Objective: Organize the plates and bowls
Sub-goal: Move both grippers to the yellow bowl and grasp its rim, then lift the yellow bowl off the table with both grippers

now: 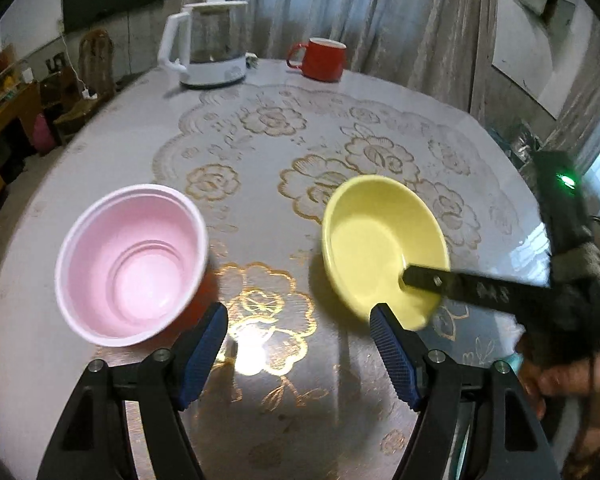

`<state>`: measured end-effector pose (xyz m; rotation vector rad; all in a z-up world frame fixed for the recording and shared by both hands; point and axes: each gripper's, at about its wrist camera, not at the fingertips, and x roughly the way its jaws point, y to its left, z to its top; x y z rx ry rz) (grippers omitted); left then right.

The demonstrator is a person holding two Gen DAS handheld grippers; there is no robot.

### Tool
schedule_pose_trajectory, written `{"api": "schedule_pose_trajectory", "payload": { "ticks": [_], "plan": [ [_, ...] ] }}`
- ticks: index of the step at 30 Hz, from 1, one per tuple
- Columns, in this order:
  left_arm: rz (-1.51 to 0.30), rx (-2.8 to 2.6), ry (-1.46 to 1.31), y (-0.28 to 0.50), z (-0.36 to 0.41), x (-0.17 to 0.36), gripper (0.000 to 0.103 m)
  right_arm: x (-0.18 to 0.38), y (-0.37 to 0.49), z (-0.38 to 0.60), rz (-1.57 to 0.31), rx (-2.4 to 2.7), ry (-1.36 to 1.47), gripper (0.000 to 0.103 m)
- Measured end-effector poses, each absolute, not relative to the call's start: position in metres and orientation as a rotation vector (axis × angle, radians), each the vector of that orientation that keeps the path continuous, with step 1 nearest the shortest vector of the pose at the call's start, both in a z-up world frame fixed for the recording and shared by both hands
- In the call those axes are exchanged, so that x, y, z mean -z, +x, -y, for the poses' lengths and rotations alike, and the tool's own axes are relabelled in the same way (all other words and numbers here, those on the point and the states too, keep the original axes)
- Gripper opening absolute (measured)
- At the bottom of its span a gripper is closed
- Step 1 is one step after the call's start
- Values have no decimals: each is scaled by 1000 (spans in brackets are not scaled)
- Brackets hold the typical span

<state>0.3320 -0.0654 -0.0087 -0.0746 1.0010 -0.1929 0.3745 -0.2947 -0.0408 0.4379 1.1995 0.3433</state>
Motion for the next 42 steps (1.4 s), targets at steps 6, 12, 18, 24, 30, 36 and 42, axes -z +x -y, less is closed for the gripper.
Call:
{"api": "schedule_pose_trajectory", "payload": {
  "ticks": [6,12,18,24,30,36,42],
  "plan": [
    [-1067,196,-83,344,76,26,57,40,348,304,-1213,-345,421,12],
    [-1082,258,-6,341,96,29,17,41,335,301,-1224,-366,460,12],
    [-1063,281,19,329,99,25,16,42,325,300,-1217,-355,484,13],
    [-1028,289,39,303,97,13,16,33,305,297,-1207,-354,453,13],
    [-972,270,37,267,78,-4,17,11,283,280,-1186,-399,369,13],
    [-907,225,19,227,52,-22,17,-10,260,258,-1157,-459,331,13],
    [-849,189,-6,190,27,-35,17,-30,235,235,-1127,-512,298,13]
  ]
}}
